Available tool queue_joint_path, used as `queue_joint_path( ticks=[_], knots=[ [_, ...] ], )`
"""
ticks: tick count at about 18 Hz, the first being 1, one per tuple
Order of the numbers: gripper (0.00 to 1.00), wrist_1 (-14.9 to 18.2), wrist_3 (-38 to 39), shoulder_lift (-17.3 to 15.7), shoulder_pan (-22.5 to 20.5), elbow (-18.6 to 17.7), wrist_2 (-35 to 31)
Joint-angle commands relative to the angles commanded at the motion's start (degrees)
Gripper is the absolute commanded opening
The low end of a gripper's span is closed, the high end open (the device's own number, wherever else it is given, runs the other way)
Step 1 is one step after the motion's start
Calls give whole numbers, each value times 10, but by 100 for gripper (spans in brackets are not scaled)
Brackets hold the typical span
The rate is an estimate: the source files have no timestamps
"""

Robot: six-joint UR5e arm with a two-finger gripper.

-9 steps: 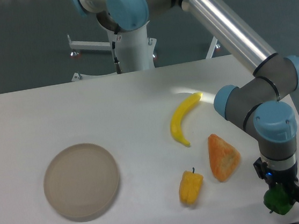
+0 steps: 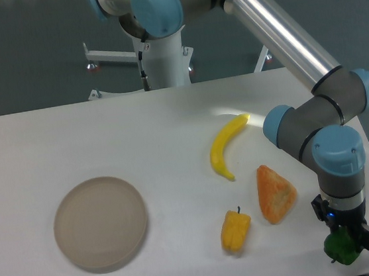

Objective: Place the green pepper on the plate
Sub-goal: 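Lift the held green pepper up from the table with the gripper, then carry the green pepper over to the beige plate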

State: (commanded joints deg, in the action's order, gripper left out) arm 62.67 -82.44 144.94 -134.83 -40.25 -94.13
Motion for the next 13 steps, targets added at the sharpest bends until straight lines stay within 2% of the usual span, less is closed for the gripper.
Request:
queue_joint_path(
  ticks=[4, 7, 10, 13],
  knots=[
    [36, 5, 29, -32, 4, -36, 2],
    [36, 35, 40, -77, 6, -78, 4],
    [36, 41, 93, -126, 19, -133, 9],
    [36, 48, 143, -186, 41, -205, 15]
  ],
)
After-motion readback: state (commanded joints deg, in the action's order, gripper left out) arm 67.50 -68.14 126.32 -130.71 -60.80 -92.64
